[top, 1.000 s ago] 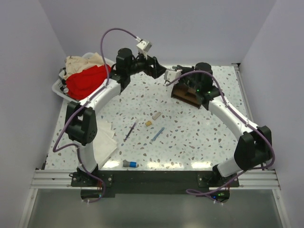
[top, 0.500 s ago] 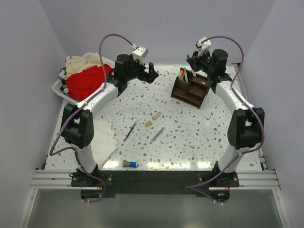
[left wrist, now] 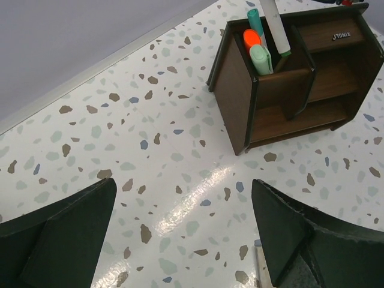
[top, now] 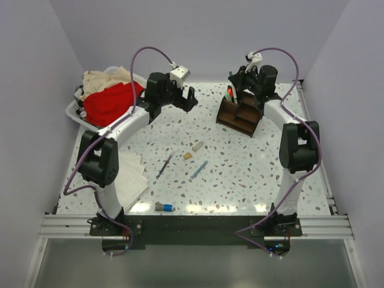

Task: Sort the stationery into containers
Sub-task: Place the pen in the storage box, then pick up the pen from the center of the board.

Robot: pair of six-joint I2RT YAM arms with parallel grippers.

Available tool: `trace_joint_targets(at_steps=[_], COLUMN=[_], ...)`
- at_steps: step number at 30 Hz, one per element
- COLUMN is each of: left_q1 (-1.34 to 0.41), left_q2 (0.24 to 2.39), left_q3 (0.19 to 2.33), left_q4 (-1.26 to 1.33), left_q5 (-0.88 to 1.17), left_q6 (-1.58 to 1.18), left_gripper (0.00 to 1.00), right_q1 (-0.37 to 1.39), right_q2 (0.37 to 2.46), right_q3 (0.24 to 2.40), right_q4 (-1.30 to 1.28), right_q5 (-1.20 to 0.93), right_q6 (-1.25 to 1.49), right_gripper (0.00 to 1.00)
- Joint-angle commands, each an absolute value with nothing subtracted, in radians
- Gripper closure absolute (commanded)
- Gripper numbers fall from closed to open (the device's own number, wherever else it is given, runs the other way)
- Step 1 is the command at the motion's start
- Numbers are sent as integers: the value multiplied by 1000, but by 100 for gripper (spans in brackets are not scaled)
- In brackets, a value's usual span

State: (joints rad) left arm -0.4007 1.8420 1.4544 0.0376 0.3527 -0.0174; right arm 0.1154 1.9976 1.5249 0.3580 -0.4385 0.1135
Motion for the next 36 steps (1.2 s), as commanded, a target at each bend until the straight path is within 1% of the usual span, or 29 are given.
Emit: trace_joint_targets(at_steps=[1, 6, 7, 8, 10, 11, 13, 14, 18, 23, 27, 29, 30, 32, 33, 34, 36], left_q1=[-407, -407, -407, -407, -407, -405, -403, -403, -403, -403, -403, -403, -405, -406, -403, -402, -387], left_q2=[1861, 1858, 1858, 1853, 1847, 1842, 1838, 1833, 1815, 1773, 1718, 1678, 1666, 1622, 1606, 1589, 1536], left_q3=[1485, 1474, 1470, 1462, 1456, 1450, 1442, 1436, 1417, 1378, 1324, 1292, 1284, 1263, 1255, 1235, 1203], left_q4=[52, 49, 49, 51, 51, 52, 52, 52, 60, 84, 112, 94, 45, 3, -53, -67, -69], left_q5=[325, 298, 292, 285, 278, 275, 272, 272, 268, 253, 227, 265, 288, 308, 295, 260, 204], left_q6=[49, 63, 66, 74, 80, 83, 86, 90, 92, 100, 124, 161, 191, 235, 233, 241, 236], left_gripper=[0, 0, 0, 0, 0, 0, 0, 0, 0, 0, 0, 0, 0, 0, 0, 0, 0], right_q1=[109, 110, 110, 109, 109, 109, 109, 109, 110, 107, 107, 109, 107, 110, 115, 138, 187], right_q2=[2011, 1996, 1984, 1977, 1961, 1956, 1944, 1939, 1901, 1800, 1650, 1596, 1548, 1514, 1502, 1494, 1497], right_q3=[1578, 1527, 1513, 1497, 1459, 1441, 1424, 1405, 1371, 1364, 1338, 1342, 1342, 1353, 1365, 1383, 1442], right_q4=[448, 468, 477, 492, 506, 514, 515, 523, 534, 468, 402, 283, 235, 35, -60, -301, -540], right_q5=[-448, -430, -428, -426, -413, -410, -407, -403, -396, -364, -330, -330, -377, -516, -673, -711, -706], right_q6=[124, 80, 75, 61, 57, 55, 54, 51, 48, 28, -35, -44, -58, -190, -262, -464, -691], right_gripper=[100, 100, 97, 86, 76, 72, 68, 63, 54, 48, 42, 39, 38, 38, 38, 39, 38])
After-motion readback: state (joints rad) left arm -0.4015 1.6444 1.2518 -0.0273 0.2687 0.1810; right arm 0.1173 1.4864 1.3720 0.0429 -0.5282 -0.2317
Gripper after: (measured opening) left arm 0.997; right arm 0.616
